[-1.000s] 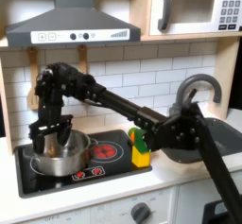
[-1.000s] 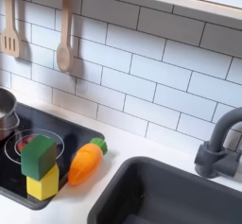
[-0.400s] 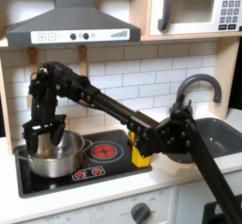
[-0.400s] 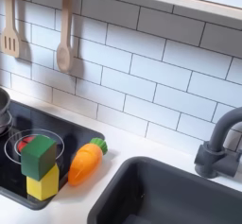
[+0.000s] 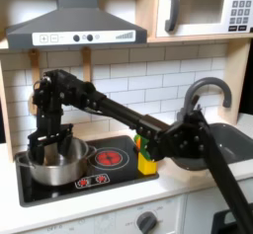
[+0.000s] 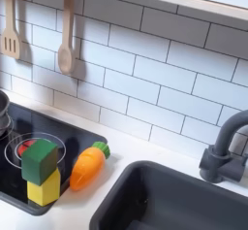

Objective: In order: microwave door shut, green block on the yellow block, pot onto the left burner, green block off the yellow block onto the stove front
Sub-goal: 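Slide the pot onto the left burner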

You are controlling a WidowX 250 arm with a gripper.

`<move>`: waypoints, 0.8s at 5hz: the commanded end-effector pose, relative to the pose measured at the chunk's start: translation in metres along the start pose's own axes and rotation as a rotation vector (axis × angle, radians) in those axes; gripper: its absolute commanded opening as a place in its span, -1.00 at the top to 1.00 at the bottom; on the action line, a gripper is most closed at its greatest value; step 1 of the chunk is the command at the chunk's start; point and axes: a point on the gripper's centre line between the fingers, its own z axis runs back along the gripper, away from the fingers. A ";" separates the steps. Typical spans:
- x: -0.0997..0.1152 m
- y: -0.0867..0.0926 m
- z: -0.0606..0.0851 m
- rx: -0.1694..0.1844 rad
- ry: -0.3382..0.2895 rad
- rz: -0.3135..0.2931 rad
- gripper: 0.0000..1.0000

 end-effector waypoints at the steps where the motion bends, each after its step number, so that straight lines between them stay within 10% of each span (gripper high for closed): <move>1: -0.020 -0.026 0.029 -0.059 -0.036 -0.054 -1.00; 4: -0.036 -0.044 0.057 -0.107 -0.068 -0.082 -1.00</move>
